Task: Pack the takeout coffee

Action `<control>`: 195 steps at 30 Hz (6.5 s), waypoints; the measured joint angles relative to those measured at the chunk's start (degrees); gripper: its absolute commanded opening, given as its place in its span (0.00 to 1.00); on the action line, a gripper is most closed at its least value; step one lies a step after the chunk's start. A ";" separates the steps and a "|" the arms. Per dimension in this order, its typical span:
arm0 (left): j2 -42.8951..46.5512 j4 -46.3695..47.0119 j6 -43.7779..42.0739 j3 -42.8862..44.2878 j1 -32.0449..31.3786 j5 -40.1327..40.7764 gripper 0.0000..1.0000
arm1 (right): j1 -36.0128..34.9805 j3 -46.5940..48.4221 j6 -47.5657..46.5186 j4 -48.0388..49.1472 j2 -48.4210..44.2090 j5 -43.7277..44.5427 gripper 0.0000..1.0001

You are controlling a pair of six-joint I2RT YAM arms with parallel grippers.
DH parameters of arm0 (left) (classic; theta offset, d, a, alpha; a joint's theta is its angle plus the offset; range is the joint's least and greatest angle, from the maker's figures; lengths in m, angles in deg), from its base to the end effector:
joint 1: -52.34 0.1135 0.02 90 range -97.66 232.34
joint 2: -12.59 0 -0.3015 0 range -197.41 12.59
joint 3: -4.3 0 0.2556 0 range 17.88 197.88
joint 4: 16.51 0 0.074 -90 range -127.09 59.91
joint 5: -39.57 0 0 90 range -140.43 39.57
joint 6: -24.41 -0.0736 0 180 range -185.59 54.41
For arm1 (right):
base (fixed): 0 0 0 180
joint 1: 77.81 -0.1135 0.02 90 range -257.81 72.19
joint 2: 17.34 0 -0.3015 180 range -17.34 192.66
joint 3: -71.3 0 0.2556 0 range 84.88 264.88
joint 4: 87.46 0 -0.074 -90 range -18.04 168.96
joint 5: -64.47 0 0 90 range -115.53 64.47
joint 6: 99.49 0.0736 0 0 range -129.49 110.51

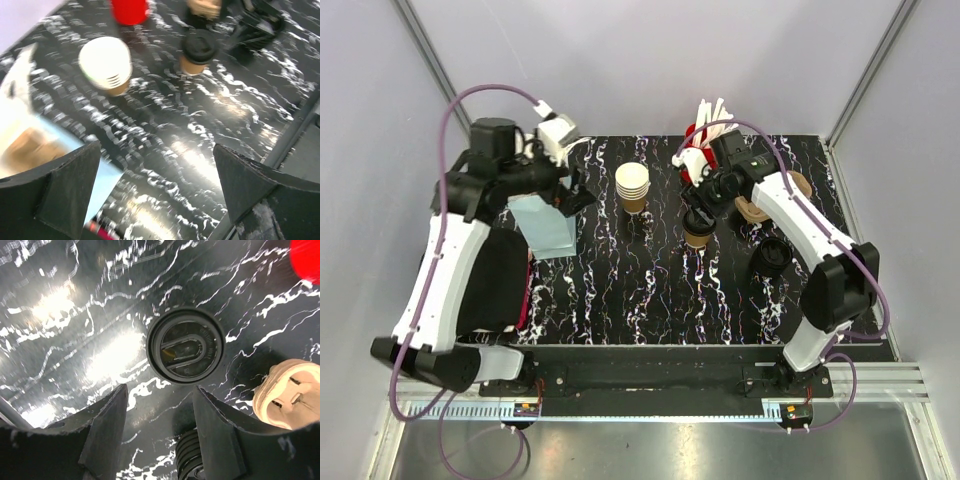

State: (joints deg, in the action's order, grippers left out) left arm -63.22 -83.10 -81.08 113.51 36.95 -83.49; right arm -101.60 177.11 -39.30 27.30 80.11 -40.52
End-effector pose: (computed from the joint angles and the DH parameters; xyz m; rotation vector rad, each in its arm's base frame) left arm 0.2526 -0.1112 0.4722 0.8752 1.9153 -0.6161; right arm 0.3503 0.1752 0.3281 -1.2324 2.2196 0.2937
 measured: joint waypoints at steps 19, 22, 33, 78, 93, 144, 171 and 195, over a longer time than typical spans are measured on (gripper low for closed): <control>8.13 -1.42 0.70 -7.17 4.98 7.61 0.99 | -3.48 -1.31 -6.54 0.57 6.64 5.33 0.53; 8.11 -1.42 0.92 -7.17 5.03 7.61 0.99 | -3.50 -1.77 -7.34 0.98 7.15 5.46 0.52; 6.91 -1.42 1.81 -7.17 5.35 7.58 0.99 | -3.58 -3.17 -10.21 2.99 7.34 5.46 0.36; -6.43 6.69 -0.44 -4.46 5.44 19.37 0.99 | -3.78 9.68 2.34 -4.26 -5.66 1.79 0.00; -10.58 7.72 -4.39 -4.50 3.58 21.64 0.19 | -3.82 16.20 3.98 -8.11 -12.44 1.14 0.00; 4.11 -0.02 -5.46 -14.88 -22.08 14.71 0.00 | -3.67 23.19 4.13 -8.15 -15.61 9.81 0.00; -17.86 6.43 -0.98 4.68 -30.69 15.41 0.99 | -1.16 33.27 6.10 -9.73 -11.13 9.27 0.00; 4.28 12.87 0.98 -5.75 -14.29 19.19 0.99 | -5.75 46.66 10.58 -21.99 10.21 -2.58 0.00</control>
State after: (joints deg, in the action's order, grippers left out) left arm -58.94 -70.23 -80.09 107.76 22.65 -64.30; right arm -107.35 223.77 -28.72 5.31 90.32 -43.09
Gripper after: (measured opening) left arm 0.987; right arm 0.033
